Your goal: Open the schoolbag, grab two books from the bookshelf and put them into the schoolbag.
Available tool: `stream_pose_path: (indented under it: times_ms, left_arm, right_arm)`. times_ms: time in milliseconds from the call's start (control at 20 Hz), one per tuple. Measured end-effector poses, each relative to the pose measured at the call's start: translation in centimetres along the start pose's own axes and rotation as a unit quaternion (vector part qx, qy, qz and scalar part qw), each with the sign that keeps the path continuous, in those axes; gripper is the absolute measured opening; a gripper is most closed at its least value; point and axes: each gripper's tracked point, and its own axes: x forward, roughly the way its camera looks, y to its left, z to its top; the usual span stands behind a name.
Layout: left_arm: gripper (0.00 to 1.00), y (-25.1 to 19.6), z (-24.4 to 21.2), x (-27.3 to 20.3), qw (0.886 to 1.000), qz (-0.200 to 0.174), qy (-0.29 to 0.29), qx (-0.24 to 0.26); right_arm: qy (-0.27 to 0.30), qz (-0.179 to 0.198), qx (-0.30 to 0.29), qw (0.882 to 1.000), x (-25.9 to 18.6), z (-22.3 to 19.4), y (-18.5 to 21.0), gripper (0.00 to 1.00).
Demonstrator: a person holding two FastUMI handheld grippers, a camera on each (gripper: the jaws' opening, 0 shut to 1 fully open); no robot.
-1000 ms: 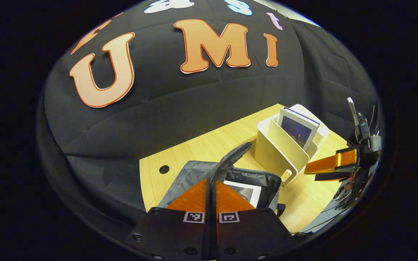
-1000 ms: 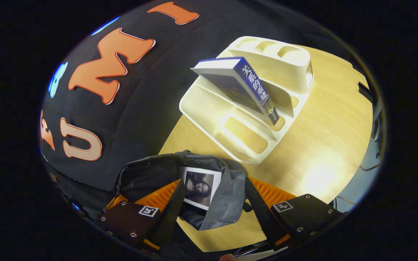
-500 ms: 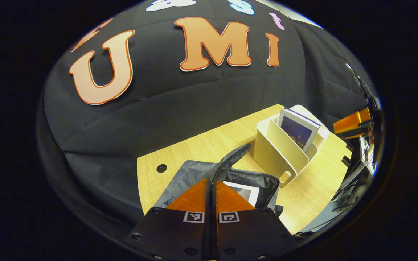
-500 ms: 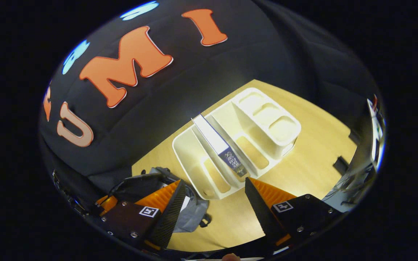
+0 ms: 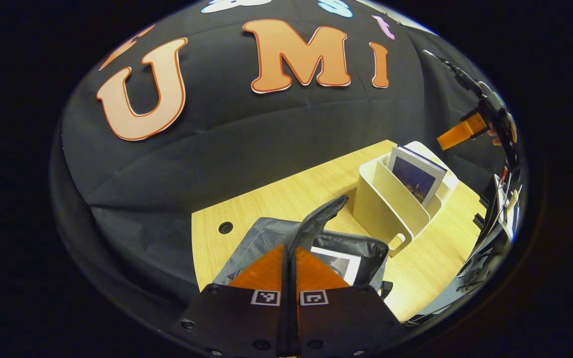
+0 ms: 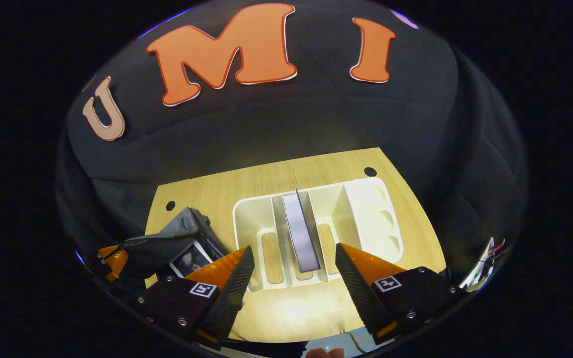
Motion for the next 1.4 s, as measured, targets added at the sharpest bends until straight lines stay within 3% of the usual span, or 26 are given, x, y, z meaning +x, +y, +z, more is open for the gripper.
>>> stream_pose_path:
  times_ms: [300, 550, 650, 700, 750, 900, 950, 1000, 1400]
  left_arm:
    - [0.00, 0.2, 0.1, 0.2, 1.000, 0.006, 0.010, -0.003]
    - [0.00, 0.2, -0.1, 0.4, 1.000, 0.013, 0.018, -0.005]
    - [0.00, 0.3, 0.0, 0.4, 1.000, 0.016, 0.020, -0.004]
    - [0.00, 0.3, -0.1, 0.5, 1.000, 0.016, 0.022, -0.005]
    - [0.00, 0.3, -0.1, 0.5, 1.000, 0.017, 0.023, -0.006]
    - [0.00, 0.1, -0.2, 0.5, 0.999, 0.019, 0.026, -0.007]
    - [0.00, 0.1, -0.2, 0.4, 0.999, 0.019, 0.026, -0.007]
    - [0.00, 0.1, -0.3, 0.5, 0.999, 0.019, 0.027, -0.007]
    - [0.00, -0.3, 0.0, 0.3, 1.000, 0.018, 0.024, -0.004]
  right_arm:
    - [0.081, -0.008, -0.083, 0.993, 7.4, -0.4, -1.3, 0.99]
    - [0.132, 0.037, -0.069, 0.988, 11.3, -1.8, 0.5, 0.99]
    - [0.141, 0.035, -0.071, 0.987, 12.2, -2.1, 0.4, 0.88]
    - [0.147, 0.034, -0.073, 0.986, 12.8, -2.5, 0.4, 0.66]
    - [0.150, 0.035, -0.074, 0.985, 13.1, -2.8, 0.4, 0.71]
    - [0.157, 0.035, -0.073, 0.984, 13.6, -2.9, 0.0, 0.49]
    - [0.156, 0.037, -0.070, 0.985, 13.6, -2.7, -0.1, 0.34]
    - [0.157, 0.037, -0.070, 0.984, 13.6, -2.8, -0.2, 0.39]
    - [0.134, 0.029, -0.066, 0.988, 10.3, -0.6, -0.5, 0.35]
